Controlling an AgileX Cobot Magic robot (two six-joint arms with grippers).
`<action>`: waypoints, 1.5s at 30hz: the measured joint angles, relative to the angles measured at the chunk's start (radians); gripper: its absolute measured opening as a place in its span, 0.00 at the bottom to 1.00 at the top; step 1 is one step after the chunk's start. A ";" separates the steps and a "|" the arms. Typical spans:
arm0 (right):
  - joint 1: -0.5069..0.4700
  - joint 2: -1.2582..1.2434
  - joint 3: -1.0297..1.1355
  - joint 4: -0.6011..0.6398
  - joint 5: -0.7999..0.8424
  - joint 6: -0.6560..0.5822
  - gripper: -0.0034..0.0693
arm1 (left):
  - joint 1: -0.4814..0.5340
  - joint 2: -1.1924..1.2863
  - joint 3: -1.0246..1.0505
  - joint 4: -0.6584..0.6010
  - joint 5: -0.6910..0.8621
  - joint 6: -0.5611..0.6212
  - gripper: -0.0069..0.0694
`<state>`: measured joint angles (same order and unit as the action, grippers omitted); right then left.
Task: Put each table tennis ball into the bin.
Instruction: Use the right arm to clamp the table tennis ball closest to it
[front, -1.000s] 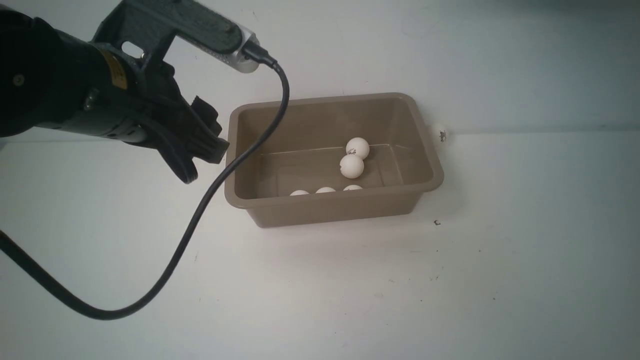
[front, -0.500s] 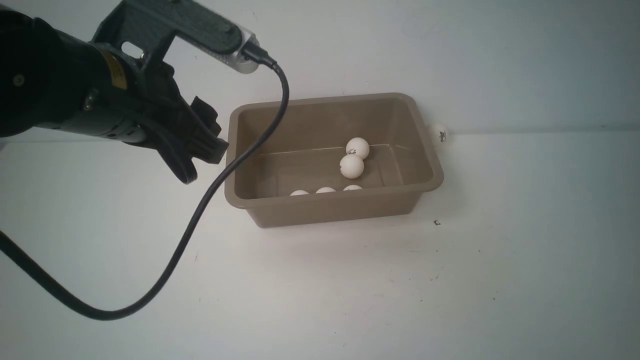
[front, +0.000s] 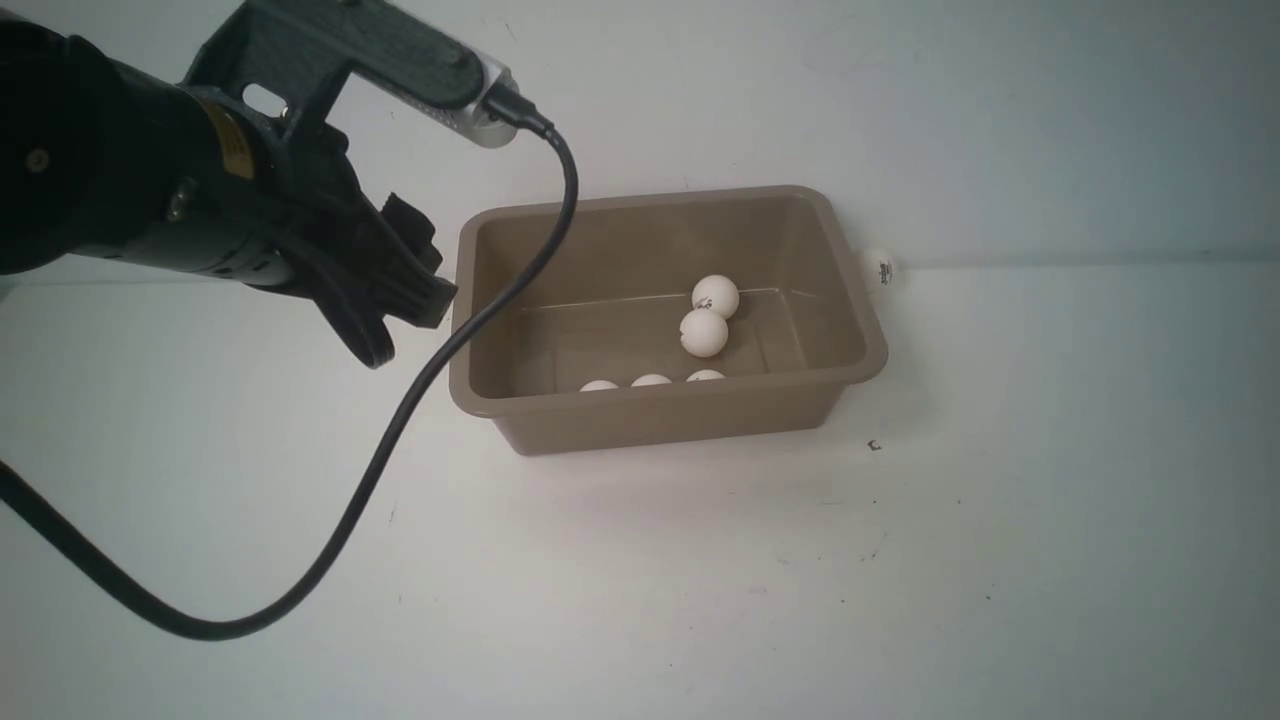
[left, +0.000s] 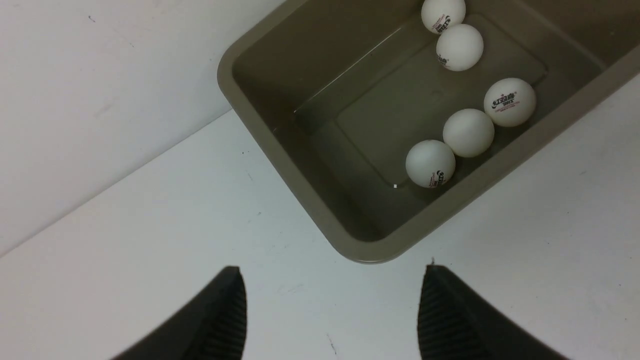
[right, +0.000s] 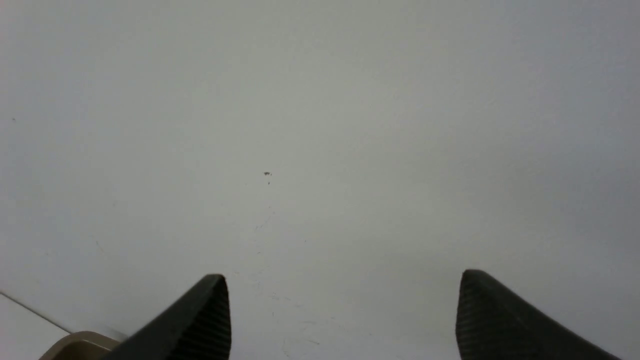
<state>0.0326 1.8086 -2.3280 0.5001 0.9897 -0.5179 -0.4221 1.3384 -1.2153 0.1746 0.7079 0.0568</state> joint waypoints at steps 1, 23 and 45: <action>0.000 -0.008 0.000 0.001 -0.002 0.000 0.80 | 0.000 0.000 0.000 0.000 0.000 0.000 0.63; 0.000 -0.100 -0.006 0.001 -0.116 0.000 0.80 | 0.000 0.000 0.000 0.001 0.000 0.000 0.63; 0.000 -0.100 -0.006 -0.004 -0.013 0.004 0.77 | 0.000 0.000 0.000 0.001 0.000 0.000 0.63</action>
<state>0.0326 1.7086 -2.3344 0.4960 0.9771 -0.5138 -0.4221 1.3384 -1.2153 0.1756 0.7079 0.0568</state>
